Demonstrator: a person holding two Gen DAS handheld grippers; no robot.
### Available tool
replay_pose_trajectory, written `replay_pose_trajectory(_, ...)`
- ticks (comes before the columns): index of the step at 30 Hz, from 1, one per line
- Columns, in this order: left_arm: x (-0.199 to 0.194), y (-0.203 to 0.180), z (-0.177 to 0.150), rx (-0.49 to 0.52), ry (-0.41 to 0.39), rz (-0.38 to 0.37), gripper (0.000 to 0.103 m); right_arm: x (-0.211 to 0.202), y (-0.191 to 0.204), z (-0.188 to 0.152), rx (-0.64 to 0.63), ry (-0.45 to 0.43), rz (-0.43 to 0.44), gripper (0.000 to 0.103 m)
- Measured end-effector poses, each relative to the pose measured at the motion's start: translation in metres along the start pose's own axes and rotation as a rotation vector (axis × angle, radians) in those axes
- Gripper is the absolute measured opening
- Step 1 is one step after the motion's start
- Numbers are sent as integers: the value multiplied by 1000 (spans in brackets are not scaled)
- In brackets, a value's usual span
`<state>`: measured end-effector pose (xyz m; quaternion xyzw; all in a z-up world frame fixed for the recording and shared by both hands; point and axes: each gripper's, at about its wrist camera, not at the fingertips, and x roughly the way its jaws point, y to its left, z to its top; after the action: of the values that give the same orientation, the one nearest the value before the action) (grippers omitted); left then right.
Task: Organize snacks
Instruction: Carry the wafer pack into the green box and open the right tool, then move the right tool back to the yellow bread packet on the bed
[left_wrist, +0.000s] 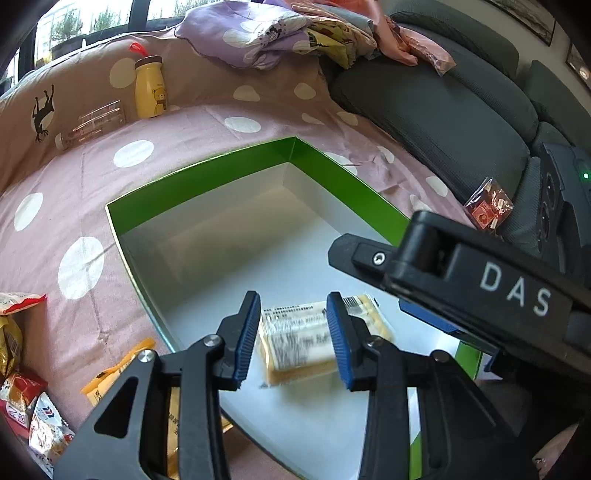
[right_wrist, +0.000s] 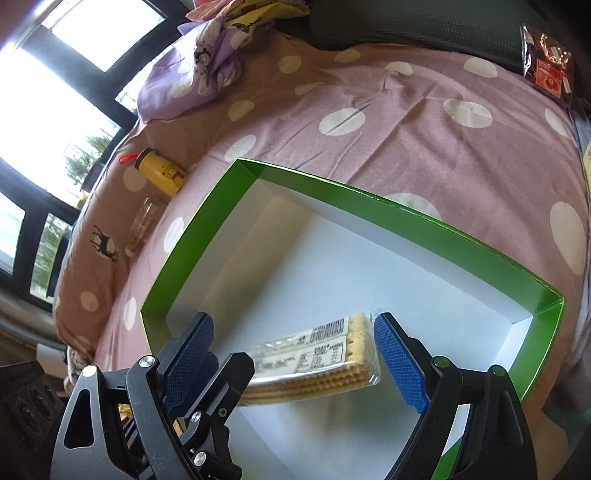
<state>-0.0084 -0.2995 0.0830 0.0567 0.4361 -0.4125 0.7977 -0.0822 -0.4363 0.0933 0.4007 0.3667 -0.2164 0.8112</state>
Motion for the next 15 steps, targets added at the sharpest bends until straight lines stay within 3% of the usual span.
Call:
replay_pose_trajectory(6, -43, 13, -12, -33, -82, 28, 54, -21, 12, -2, -32, -79, -27, 90)
replay_pose_trajectory(10, -86, 29, -27, -68, -167, 74, 65, -32, 32, -11, -87, -106, 5, 90)
replay_pose_trajectory(15, -138, 62, -56, -154, -248, 167, 82, -40, 73, -31, -205, -118, 93, 100)
